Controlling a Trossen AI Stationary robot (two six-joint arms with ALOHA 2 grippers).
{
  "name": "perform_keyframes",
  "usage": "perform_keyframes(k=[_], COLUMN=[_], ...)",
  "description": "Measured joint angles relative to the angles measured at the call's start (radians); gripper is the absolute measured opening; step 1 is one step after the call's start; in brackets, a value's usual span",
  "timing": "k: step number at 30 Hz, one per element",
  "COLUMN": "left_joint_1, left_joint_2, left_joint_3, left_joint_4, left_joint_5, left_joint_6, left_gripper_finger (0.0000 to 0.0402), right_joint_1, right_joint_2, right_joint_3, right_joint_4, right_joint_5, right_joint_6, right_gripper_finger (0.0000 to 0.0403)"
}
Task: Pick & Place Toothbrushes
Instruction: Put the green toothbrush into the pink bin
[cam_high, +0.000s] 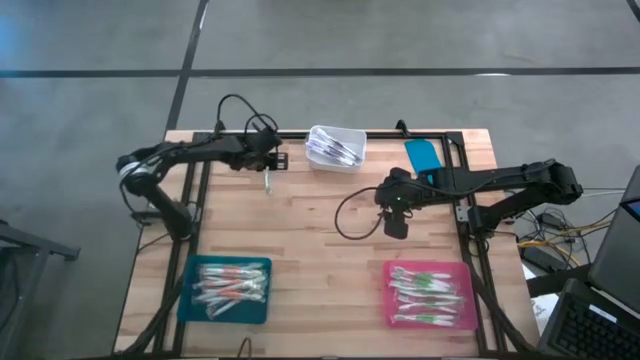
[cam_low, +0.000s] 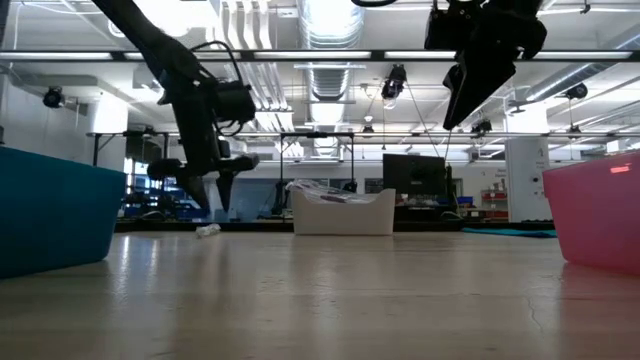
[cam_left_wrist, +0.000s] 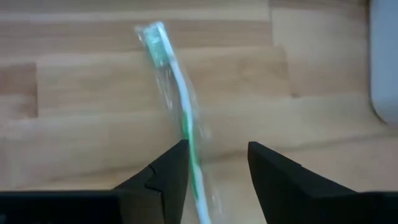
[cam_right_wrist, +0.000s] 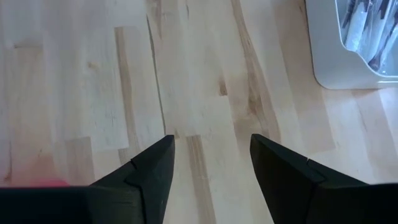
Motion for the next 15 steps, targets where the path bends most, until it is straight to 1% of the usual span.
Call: perform_keyframes(k=[7, 15], left_joint_1=[0.030, 0.041], left_joint_2=[0.103, 0.182], left_joint_3=[0.044, 0.053], left_joint_4=[0.002, -0.005], left_joint_5=[0.017, 0.010], left_joint_6=[0.018, -0.016], left_gripper_finger=[0.0190, 0.0177], right_joint_1=[0.000, 0.000], right_joint_2=[0.000, 0.000], right_joint_3=[0.000, -0.007], right_joint_4=[-0.009, -0.012], right_joint_5=[0.000, 0.000], right_joint_6=[-0.007, -0.008], right_gripper_finger=[0.0191, 0.0177])
